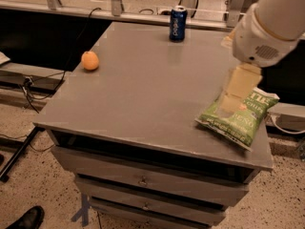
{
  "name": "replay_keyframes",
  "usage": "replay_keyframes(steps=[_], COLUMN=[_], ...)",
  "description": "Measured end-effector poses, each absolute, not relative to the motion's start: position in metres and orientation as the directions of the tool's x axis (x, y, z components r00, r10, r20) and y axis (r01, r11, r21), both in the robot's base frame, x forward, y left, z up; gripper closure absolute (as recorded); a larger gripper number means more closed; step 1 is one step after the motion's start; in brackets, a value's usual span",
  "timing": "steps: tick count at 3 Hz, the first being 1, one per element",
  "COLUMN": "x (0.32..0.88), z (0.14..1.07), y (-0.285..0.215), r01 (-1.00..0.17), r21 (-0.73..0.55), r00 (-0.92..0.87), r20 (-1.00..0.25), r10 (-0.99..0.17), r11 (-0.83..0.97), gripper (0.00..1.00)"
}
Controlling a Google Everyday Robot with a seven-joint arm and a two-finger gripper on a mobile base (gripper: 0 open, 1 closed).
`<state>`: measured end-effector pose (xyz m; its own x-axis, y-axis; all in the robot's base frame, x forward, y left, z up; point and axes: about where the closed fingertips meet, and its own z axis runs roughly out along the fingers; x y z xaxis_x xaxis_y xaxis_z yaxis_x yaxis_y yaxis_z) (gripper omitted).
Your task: Move orange near pepsi can
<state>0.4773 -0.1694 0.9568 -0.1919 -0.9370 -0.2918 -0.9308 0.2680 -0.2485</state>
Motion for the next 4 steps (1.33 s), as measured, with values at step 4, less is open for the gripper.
replay_keyframes(steps=[4], x=[0.599], z=[0.914], y=[0.012], r01=[-0.921], r21=[-0.189], r00=[-0.155], r20=[-0.625], r10=[-0.765], r11=[0.341], gripper=[0.00])
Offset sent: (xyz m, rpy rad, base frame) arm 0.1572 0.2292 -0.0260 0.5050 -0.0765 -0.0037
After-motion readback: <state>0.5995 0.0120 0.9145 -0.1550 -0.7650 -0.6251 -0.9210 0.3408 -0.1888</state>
